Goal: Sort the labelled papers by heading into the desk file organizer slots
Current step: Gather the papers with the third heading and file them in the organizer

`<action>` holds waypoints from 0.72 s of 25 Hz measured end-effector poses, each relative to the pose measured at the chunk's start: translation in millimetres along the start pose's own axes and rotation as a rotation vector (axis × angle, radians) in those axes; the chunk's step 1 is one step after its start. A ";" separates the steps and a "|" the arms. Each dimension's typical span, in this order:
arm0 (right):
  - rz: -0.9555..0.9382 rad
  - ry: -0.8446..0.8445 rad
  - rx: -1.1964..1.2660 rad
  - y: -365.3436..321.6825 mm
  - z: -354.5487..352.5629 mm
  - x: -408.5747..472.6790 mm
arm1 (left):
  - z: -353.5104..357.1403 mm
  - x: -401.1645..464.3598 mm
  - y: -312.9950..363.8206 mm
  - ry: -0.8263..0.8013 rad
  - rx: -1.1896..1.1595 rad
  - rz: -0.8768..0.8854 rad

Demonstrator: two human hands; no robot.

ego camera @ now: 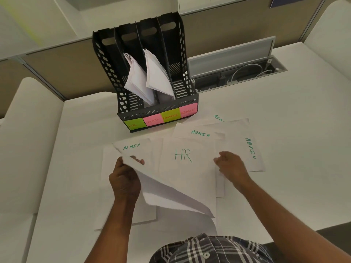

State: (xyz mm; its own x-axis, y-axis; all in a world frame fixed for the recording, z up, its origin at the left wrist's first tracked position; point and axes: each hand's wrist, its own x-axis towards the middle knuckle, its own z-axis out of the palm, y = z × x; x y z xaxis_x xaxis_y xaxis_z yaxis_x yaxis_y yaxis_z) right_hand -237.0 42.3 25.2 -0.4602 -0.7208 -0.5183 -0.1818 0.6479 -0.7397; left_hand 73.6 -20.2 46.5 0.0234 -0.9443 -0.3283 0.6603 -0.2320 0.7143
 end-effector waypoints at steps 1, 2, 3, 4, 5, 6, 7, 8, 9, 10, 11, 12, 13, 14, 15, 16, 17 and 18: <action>0.000 -0.020 -0.126 3.9 8.4 -0.7 | -3.6 -0.3 -1.6 0.049 0.011 -0.010; -0.012 -0.014 -0.164 4.3 16.4 -2.4 | -6.2 -1.1 -3.7 0.072 0.010 0.000; -0.019 0.003 -0.143 2.1 22.9 -4.7 | -8.3 -1.0 -6.2 0.070 -0.003 0.018; -0.020 0.028 -0.111 -0.1 28.5 -6.6 | -9.6 -0.6 -8.4 0.056 -0.025 0.036; -0.023 0.049 -0.085 -2.6 32.4 -8.6 | -10.3 0.5 -9.9 0.040 -0.058 0.038; -0.040 0.066 -0.064 -5.1 34.8 -10.2 | -10.7 1.9 -11.8 0.030 -0.088 0.032; -0.083 0.080 -0.045 -6.1 35.6 -12.2 | -11.5 3.8 -13.2 0.028 -0.108 0.024; -0.151 0.100 -0.018 -6.9 35.8 -15.7 | -12.7 5.6 -13.4 0.029 -0.109 0.022; -0.230 0.131 0.026 -6.8 35.3 -21.1 | -13.2 6.6 -13.5 0.033 -0.099 0.024; -0.310 0.169 0.075 -4.7 34.7 -26.5 | -13.6 7.6 -14.0 0.036 -0.087 0.028; -0.376 0.206 0.111 -2.4 33.8 -32.5 | -13.9 8.2 -14.8 0.038 -0.078 0.029; -0.421 0.241 0.136 -0.4 33.3 -37.5 | -14.1 8.7 -15.3 0.040 -0.076 0.026; -0.438 0.275 0.151 1.6 32.5 -40.7 | -13.9 8.6 -16.2 0.043 -0.079 0.015; -0.431 0.308 0.159 3.2 31.3 -41.4 | -13.5 8.2 -17.5 0.039 -0.086 0.004; -0.408 0.340 0.163 4.1 29.3 -40.0 | -13.0 7.4 -19.1 0.035 -0.095 -0.010; -0.377 0.369 0.168 3.9 27.0 -36.8 | -12.8 6.3 -20.2 0.030 -0.109 -0.022; -0.349 0.397 0.168 3.1 23.8 -32.4 | -12.8 5.8 -21.1 0.031 -0.125 -0.040; -0.333 0.427 0.159 2.8 20.5 -27.2 | -13.1 5.0 -21.9 0.033 -0.149 -0.055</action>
State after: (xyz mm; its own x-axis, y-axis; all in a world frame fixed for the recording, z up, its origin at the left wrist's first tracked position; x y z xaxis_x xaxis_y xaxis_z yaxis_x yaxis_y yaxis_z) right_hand -207.2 58.7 28.5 -0.7172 -0.6951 -0.0507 -0.2592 0.3335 -0.9064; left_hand 69.1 -16.8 21.1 0.0072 -0.9224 -0.3862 0.7654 -0.2434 0.5957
